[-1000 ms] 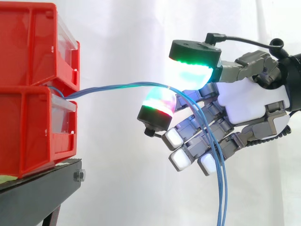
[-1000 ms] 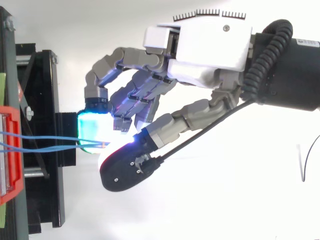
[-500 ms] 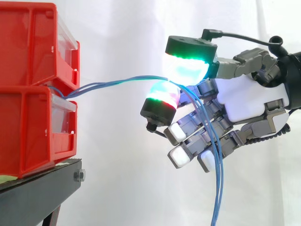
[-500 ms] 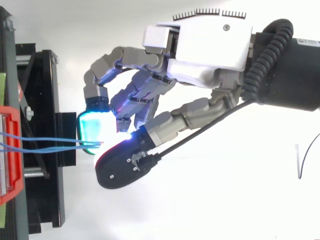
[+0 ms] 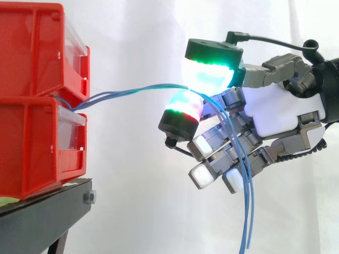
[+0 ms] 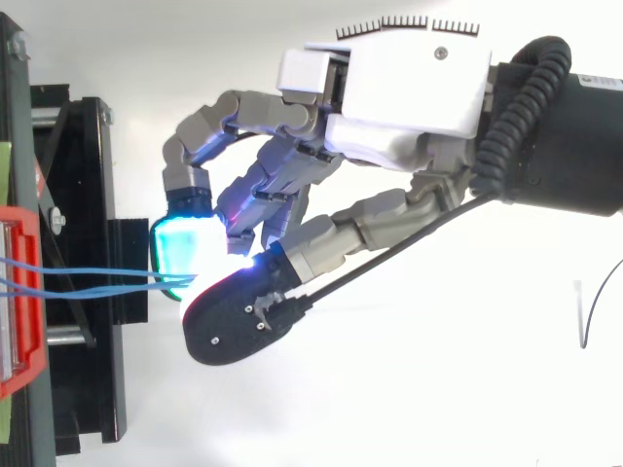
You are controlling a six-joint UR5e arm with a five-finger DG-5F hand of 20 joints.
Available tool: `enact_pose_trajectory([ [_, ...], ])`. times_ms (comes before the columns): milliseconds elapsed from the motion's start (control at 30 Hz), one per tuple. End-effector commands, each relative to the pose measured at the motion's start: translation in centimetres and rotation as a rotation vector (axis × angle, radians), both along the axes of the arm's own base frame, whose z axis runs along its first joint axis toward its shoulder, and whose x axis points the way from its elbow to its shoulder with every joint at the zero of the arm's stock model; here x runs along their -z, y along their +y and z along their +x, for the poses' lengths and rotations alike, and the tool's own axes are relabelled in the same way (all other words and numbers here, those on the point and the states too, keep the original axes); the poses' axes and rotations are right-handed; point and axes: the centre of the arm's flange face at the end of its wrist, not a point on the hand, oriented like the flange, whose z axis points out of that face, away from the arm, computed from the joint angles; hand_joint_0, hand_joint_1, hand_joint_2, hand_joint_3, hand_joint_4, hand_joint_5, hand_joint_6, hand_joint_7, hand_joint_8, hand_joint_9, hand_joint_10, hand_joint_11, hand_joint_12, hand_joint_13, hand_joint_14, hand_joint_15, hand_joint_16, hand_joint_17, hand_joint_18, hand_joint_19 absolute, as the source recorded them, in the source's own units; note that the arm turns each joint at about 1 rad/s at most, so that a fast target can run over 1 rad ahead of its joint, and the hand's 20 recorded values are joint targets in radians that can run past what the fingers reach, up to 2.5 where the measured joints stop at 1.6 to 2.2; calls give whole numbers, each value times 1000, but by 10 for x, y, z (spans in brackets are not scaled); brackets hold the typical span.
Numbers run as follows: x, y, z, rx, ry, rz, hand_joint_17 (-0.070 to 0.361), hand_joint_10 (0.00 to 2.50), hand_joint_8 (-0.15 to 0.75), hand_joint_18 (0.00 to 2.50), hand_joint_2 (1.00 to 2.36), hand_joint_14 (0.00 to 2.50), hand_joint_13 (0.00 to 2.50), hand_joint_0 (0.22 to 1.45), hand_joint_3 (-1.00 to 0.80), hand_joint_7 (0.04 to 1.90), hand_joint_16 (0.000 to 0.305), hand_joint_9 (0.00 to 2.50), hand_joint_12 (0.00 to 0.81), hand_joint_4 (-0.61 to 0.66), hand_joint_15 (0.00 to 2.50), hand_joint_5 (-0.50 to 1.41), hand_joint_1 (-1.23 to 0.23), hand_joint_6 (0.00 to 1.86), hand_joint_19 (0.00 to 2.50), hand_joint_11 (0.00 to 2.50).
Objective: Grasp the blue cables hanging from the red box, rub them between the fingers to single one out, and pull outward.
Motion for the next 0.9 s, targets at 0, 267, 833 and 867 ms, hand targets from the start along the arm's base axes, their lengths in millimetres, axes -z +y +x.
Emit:
enact_pose_trajectory([
  [0,0,0,0,0,0,0,126,22,339,854,1000,17,823,588,-500,1150,56,890,406,50,557,-147,-727,850,666,824],
  [267,-1,0,0,0,-1,0,123,17,331,840,1011,20,820,650,-353,1156,55,865,395,-10,557,-168,-830,884,629,832],
  [833,0,1,0,-2,-1,0,129,18,322,787,1000,17,793,590,-500,1052,57,797,399,49,559,-208,-832,879,644,835],
  [867,0,2,0,-3,0,0,130,18,324,791,1000,19,794,583,-500,1049,58,799,401,52,556,-208,-834,879,643,834],
])
